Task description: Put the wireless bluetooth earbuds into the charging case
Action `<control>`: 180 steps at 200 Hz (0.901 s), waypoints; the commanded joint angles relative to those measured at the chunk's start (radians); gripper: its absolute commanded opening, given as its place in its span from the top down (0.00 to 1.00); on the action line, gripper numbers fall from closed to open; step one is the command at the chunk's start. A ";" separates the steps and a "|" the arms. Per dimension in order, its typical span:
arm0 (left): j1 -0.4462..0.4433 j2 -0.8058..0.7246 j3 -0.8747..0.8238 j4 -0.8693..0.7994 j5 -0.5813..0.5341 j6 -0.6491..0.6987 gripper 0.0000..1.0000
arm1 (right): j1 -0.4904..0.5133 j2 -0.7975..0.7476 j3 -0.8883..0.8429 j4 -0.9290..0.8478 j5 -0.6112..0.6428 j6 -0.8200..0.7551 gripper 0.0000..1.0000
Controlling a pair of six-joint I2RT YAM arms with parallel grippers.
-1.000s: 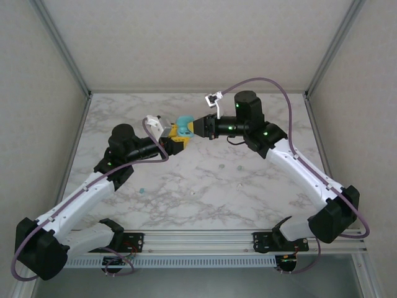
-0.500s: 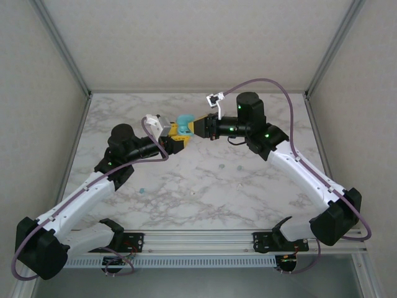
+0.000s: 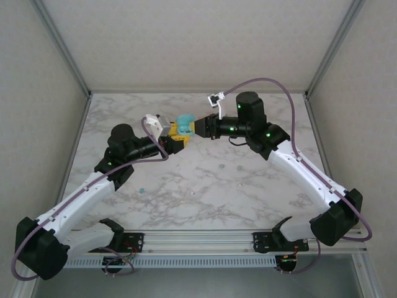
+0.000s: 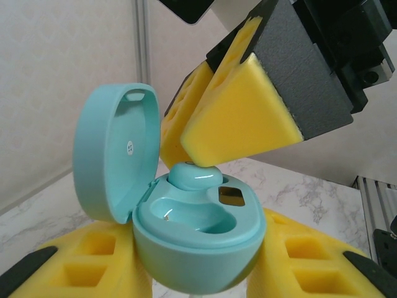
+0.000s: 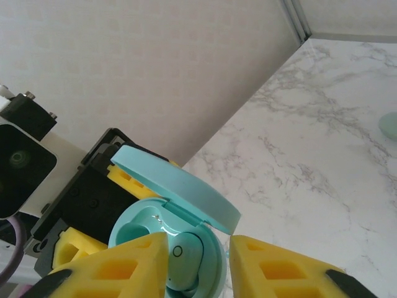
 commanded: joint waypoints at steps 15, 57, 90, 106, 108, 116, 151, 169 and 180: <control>-0.013 -0.028 0.021 0.043 -0.004 0.019 0.75 | 0.002 -0.046 0.015 -0.014 0.044 0.018 0.55; -0.013 -0.041 0.004 0.020 -0.080 0.025 0.75 | 0.002 -0.131 0.010 -0.027 0.121 0.043 0.47; -0.010 -0.053 -0.009 0.030 -0.124 0.012 0.75 | -0.003 -0.176 -0.036 -0.103 0.339 0.072 0.46; -0.007 -0.066 -0.010 0.028 -0.140 0.001 0.74 | -0.027 -0.151 -0.045 -0.207 0.467 0.117 0.49; -0.005 -0.069 -0.011 0.028 -0.143 0.000 0.74 | -0.031 -0.145 -0.045 -0.220 0.477 0.125 0.50; -0.001 -0.078 -0.011 0.028 -0.153 -0.009 0.75 | -0.048 -0.114 -0.047 -0.260 0.484 0.155 0.51; 0.042 -0.147 0.015 -0.040 -0.219 -0.036 0.75 | -0.056 0.095 -0.059 -0.299 0.340 0.224 0.52; 0.047 -0.198 0.042 -0.093 -0.266 -0.033 0.75 | -0.007 0.238 -0.035 -0.290 0.269 0.234 0.54; 0.047 -0.229 0.067 -0.136 -0.277 -0.024 0.75 | 0.038 0.332 -0.002 -0.287 0.245 0.227 0.54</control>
